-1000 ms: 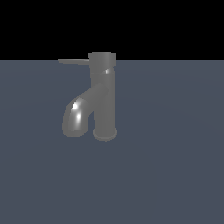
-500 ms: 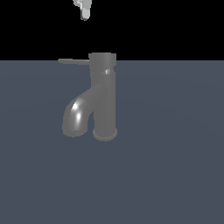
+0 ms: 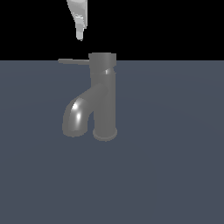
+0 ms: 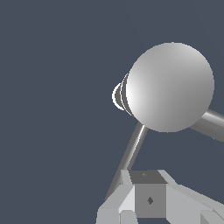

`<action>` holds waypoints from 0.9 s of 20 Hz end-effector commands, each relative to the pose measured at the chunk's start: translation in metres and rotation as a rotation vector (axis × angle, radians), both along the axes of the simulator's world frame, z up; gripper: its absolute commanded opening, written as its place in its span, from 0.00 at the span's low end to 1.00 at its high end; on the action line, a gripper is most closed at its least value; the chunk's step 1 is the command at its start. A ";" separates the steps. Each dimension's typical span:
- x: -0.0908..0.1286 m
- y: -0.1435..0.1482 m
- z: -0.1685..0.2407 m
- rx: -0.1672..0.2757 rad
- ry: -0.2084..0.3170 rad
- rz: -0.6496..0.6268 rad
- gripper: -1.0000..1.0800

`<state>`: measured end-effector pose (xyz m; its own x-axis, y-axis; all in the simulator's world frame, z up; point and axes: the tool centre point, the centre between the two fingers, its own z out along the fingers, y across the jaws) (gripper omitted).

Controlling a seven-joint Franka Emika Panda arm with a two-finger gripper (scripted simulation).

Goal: Turn on the faucet by rotating a designated handle.

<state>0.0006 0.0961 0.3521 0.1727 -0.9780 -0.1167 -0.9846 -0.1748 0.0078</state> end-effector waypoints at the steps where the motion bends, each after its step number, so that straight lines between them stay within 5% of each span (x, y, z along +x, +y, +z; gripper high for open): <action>1: 0.008 0.007 -0.010 -0.015 0.006 -0.061 0.00; 18: 0.044 0.045 -0.062 -0.108 -0.001 -0.360 0.00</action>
<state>0.0426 0.1396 0.2922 -0.1677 -0.9857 -0.0144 -0.9858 0.1675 0.0096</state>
